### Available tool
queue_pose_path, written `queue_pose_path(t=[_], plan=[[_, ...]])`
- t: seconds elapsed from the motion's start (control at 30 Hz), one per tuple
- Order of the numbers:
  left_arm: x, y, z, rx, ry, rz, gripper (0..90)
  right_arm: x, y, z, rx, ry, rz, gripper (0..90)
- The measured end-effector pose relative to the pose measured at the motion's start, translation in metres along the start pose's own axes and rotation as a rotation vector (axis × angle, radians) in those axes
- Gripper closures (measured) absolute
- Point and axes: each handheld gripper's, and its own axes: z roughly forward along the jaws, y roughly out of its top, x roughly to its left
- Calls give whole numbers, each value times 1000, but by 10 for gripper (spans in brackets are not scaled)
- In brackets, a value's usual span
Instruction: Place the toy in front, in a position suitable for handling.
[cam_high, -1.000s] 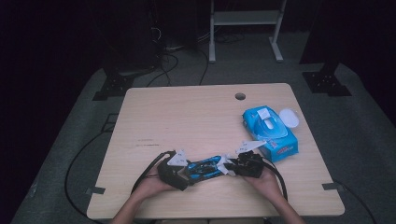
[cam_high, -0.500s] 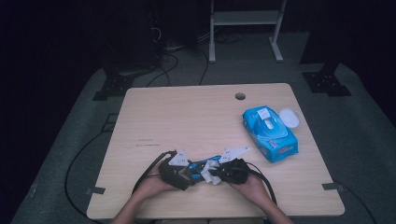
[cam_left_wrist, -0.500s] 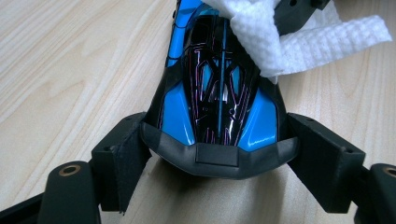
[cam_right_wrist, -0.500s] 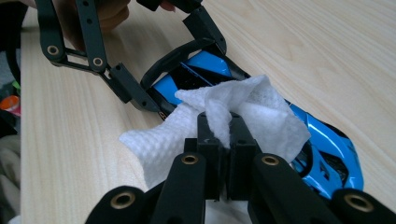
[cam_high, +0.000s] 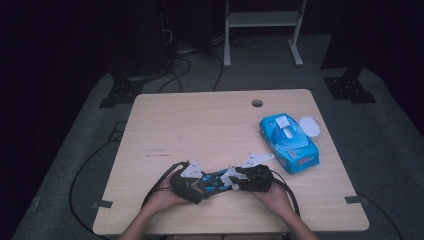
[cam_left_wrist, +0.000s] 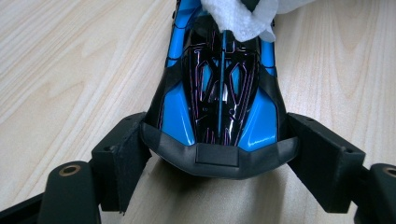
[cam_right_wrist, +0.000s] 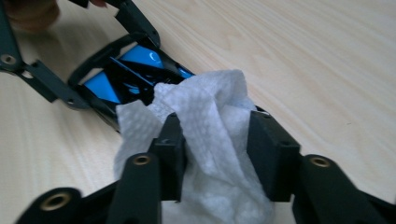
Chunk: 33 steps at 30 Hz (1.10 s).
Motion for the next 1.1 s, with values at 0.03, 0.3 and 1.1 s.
queue_pose_path(t=[0.03, 0.3, 1.1], plan=[[0, 0, 0, 0, 0, 0, 234, 0, 0, 0, 0, 0, 0, 592], [-1, 1, 1, 4, 7, -5, 234, -11, -6, -7, 12, 12, 25, 789], [-4, 6, 7, -8, 14, -10, 235, 4, -6, -10, -16, 68, 18, 798]])
